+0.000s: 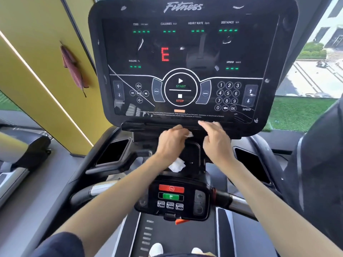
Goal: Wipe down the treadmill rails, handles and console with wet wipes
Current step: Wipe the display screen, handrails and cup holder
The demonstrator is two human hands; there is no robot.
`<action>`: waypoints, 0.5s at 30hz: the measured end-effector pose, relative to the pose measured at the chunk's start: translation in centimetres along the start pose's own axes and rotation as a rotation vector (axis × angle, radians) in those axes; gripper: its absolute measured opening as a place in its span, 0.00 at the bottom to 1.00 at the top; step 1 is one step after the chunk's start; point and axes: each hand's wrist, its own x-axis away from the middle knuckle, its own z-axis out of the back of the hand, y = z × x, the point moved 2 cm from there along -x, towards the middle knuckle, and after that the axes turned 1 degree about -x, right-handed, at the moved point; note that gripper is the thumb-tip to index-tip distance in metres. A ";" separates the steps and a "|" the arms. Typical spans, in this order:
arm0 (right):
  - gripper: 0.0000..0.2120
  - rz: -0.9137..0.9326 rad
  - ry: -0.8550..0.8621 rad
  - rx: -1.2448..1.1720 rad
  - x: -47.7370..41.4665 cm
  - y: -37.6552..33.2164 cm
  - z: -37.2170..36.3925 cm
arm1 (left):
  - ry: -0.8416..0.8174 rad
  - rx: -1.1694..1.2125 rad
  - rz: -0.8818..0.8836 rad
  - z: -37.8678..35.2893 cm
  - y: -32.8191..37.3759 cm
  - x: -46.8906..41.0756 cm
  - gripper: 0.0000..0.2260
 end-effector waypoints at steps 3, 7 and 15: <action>0.25 -0.010 0.171 0.026 0.7 2.8 1.1 | 0.098 0.002 0.092 2.1 -2.7 0.1 0.07; 0.24 -0.132 0.222 0.016 2.1 5.0 1.4 | 0.115 0.031 0.141 0.1 1.4 -0.7 0.08; 0.26 -0.136 0.229 -0.075 2.5 6.4 2.1 | 0.112 0.077 0.158 -0.6 3.1 -0.1 0.02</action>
